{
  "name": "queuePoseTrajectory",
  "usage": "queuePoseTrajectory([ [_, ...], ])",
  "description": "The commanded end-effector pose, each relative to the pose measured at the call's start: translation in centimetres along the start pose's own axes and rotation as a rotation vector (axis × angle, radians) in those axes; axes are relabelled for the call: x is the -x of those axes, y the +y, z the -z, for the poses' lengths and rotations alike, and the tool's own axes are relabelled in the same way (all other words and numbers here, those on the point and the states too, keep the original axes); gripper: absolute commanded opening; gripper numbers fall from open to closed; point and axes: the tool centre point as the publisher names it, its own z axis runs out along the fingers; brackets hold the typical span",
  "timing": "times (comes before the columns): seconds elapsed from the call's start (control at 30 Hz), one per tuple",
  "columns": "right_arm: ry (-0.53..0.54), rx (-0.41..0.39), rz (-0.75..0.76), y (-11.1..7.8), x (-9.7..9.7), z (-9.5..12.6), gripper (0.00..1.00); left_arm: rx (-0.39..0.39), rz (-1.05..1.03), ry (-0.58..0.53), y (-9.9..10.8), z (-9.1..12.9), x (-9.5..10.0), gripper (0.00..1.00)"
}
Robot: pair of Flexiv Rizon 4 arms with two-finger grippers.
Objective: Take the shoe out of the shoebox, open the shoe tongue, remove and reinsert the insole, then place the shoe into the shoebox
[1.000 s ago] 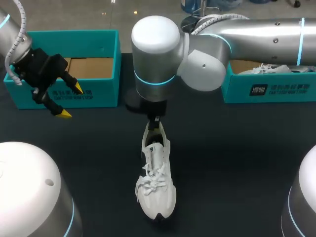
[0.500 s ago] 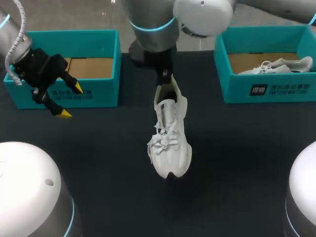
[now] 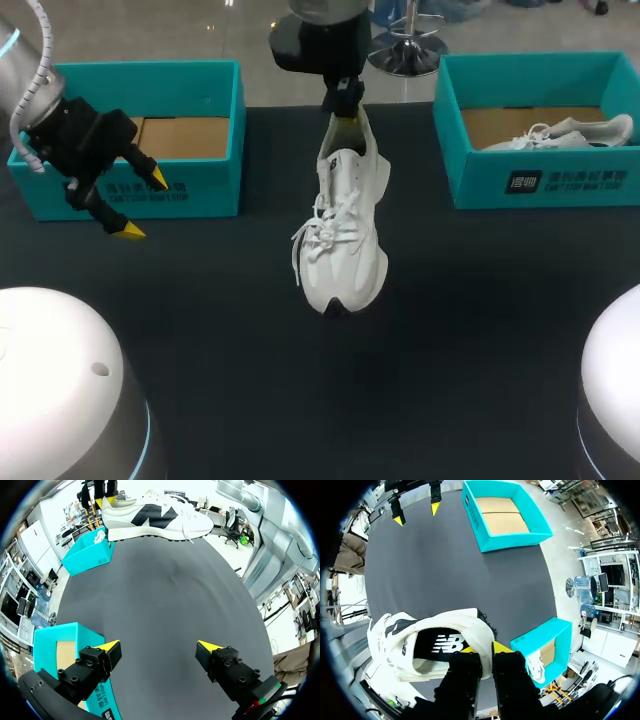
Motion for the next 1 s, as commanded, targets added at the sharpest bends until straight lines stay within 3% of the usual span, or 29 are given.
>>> queuePoseTrajectory([
  [0.03,0.002,-0.022,-0.001,0.6,0.1,0.4,0.0,0.003,0.0,0.002,0.0,0.0,0.0,1.0],
  [0.5,0.002,-0.022,-0.001,0.6,0.1,0.4,0.0,0.003,0.0,0.002,0.0,0.0,0.0,1.0],
  [0.63,-0.019,-0.012,-0.019,-3.1,5.0,-1.6,0.0,0.003,0.0,0.002,0.0,0.0,0.0,1.0],
  [0.7,-0.034,-0.076,-0.038,-5.5,8.2,-2.8,0.0,0.003,0.0,0.002,0.0,0.0,0.0,1.0],
  [0.73,-0.031,-0.051,-0.028,-6.4,9.8,-3.3,0.0,0.003,0.0,0.002,0.0,0.0,0.0,1.0],
  [1.0,-0.088,-0.064,-0.11,-13.9,21.0,-6.1,0.0,0.003,0.0,0.002,0.0,0.0,0.0,1.0],
])
